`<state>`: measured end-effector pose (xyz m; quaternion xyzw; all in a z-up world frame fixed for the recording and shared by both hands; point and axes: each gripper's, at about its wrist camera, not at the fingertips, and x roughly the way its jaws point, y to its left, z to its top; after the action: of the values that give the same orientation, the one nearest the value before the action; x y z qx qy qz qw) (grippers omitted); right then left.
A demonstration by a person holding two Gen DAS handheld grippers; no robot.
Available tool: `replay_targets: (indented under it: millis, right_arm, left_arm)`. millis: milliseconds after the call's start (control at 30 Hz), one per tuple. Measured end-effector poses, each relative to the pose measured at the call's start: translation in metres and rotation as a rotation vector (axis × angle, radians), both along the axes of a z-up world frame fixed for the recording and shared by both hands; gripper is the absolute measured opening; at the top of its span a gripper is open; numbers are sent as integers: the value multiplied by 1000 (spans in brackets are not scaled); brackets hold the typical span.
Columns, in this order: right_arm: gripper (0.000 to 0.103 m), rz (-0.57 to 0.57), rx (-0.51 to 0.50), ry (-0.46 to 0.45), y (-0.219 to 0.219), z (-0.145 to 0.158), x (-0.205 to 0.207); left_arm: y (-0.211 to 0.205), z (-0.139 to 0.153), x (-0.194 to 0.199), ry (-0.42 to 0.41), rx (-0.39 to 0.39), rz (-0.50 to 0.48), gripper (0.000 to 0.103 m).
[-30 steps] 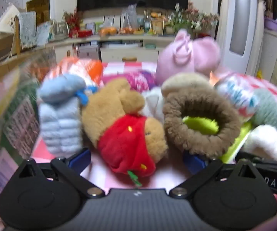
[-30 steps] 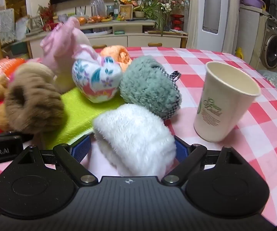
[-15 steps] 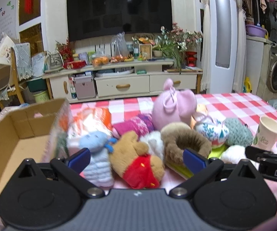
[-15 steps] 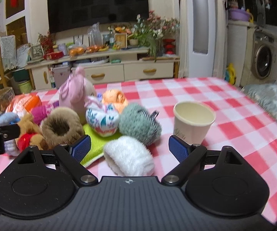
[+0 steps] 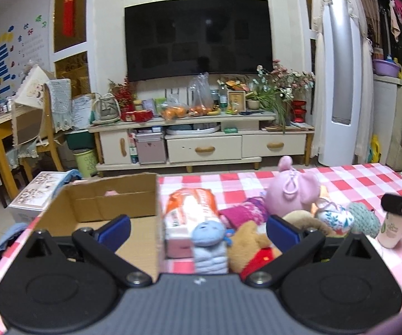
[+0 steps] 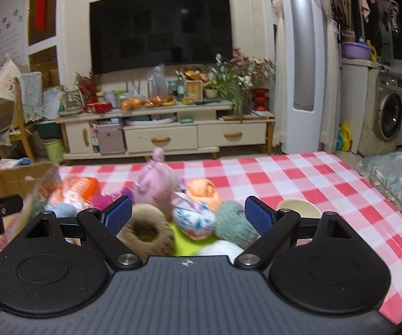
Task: Organize soft objects
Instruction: 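Move left tool over brown fuzzy ring while right tool approaches white fluffy roll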
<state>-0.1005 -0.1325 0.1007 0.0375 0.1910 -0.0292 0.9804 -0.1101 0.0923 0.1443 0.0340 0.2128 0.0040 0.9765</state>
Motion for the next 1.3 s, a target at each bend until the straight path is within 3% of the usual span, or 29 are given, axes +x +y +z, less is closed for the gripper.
replay_targets:
  millis: [633, 1100, 1300]
  right_arm:
    - [103, 171, -10, -44, 75, 39, -22]
    - [103, 209, -15, -48, 66, 48, -27]
    - [103, 185, -18, -47, 56, 31, -29]
  left_arm:
    - [76, 2, -25, -45, -8, 142, 102]
    - [88, -13, -18, -29, -65, 154, 102]
    - [77, -22, -5, -33, -68, 119, 102]
